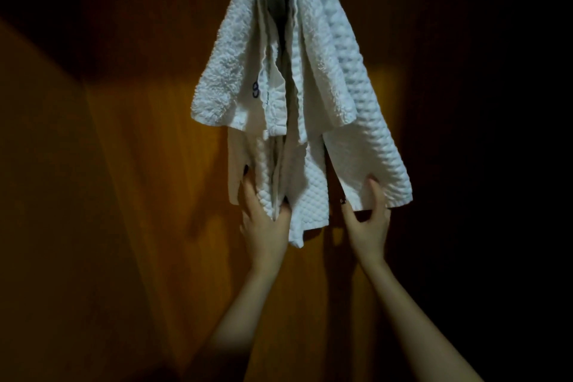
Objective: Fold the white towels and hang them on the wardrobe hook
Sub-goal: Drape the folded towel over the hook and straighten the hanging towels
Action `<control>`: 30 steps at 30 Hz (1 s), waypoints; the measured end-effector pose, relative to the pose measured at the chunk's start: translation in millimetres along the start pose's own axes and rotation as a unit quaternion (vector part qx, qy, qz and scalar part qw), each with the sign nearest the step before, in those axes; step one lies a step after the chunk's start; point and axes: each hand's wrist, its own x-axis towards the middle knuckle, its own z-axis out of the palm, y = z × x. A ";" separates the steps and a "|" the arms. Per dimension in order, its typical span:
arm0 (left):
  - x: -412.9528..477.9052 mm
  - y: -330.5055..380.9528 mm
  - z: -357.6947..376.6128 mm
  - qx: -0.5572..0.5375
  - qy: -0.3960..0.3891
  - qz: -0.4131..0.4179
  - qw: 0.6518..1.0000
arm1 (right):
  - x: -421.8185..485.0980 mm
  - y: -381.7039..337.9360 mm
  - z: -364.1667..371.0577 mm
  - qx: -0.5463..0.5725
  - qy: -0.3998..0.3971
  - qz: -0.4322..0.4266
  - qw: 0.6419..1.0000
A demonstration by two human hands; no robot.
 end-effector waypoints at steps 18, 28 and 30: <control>0.9 1.5 -42.3 0.011 -0.119 0.046 0.992 | -47.9 -34.3 -32.5 -0.257 -0.295 -0.106 0.914; -90.6 -15.6 -116.5 0.086 -0.312 0.109 0.940 | -145.1 -125.3 -109.9 -0.258 -0.317 0.071 0.910; -118.2 -19.4 -129.1 0.130 -0.381 0.135 0.905 | -172.5 -135.1 -128.7 -0.279 -0.340 0.098 0.893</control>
